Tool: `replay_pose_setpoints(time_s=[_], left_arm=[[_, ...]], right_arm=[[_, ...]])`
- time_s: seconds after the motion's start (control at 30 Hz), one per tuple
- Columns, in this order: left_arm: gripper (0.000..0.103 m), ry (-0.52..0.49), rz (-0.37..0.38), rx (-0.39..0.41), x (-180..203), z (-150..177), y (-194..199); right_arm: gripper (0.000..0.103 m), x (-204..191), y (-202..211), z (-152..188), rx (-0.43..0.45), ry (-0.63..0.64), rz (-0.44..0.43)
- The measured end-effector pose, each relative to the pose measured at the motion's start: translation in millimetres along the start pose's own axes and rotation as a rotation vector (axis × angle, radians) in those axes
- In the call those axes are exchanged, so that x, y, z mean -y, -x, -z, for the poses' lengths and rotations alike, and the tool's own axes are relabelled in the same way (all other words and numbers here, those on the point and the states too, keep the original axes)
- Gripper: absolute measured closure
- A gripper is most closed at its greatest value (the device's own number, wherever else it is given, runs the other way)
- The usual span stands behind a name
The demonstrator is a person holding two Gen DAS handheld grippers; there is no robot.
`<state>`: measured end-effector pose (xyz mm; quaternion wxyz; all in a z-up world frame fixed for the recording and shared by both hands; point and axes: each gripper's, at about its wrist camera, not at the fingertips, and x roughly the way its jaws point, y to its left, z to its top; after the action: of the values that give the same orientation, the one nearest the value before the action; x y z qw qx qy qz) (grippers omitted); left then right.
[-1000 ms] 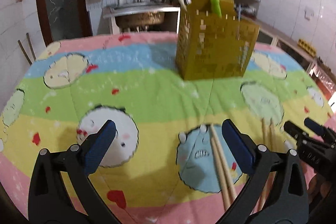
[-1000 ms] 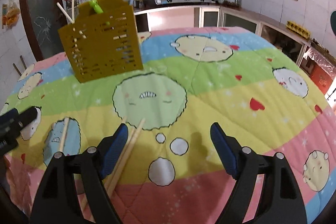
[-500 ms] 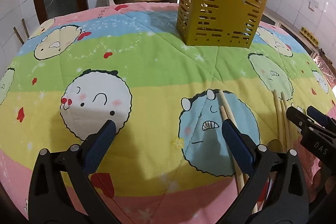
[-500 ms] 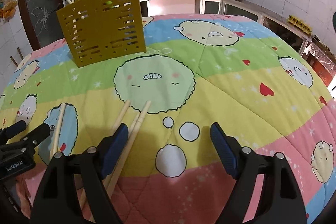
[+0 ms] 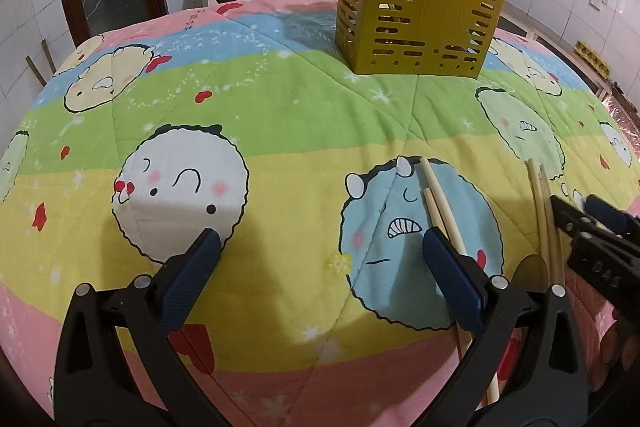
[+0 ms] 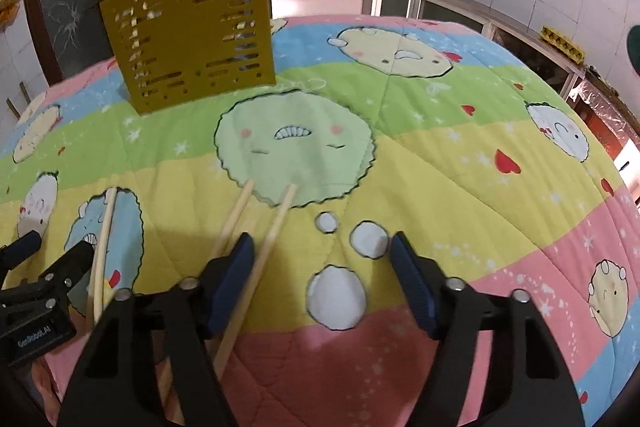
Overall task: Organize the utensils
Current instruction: 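Close right gripper on a wooden chopstick while left gripper approaches another chopstick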
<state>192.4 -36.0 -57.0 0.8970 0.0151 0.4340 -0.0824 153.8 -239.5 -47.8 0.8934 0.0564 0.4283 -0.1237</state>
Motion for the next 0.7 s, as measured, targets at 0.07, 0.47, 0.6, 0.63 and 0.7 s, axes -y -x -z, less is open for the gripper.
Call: replay_pose_setpoints(time_s=[0.07, 0.47, 0.6, 0.63, 0.7], left_arm=[[0.005, 0.001, 0.003, 0.001, 0.0, 0.0, 0.5], [0.005, -0.032, 0.007, -0.004, 7.0, 5.6, 5.3], [0.005, -0.023, 0.013, -0.007, 8.7, 6.9, 7.5], [0.005, -0.016, 0.017, -0.005, 8.2, 6.9, 8.4], [0.005, 0.004, 0.038, -0.002, 7.3, 7.9, 11.7]], right_arm=[[0.043, -5.6, -2.2, -0.4, -0.003, 0.012, 0.022], [0.088, -12.4, 1.0, -5.3, -0.016, 0.08, -0.07], [0.09, -2.4, 1.4, -7.3, -0.024, 0.077, -0.115], [0.091, -0.4, 2.2, -7.4, -0.022, 0.078, -0.122], [0.092, 1.8, 3.4, -6.9, -0.018, 0.085, -0.126]])
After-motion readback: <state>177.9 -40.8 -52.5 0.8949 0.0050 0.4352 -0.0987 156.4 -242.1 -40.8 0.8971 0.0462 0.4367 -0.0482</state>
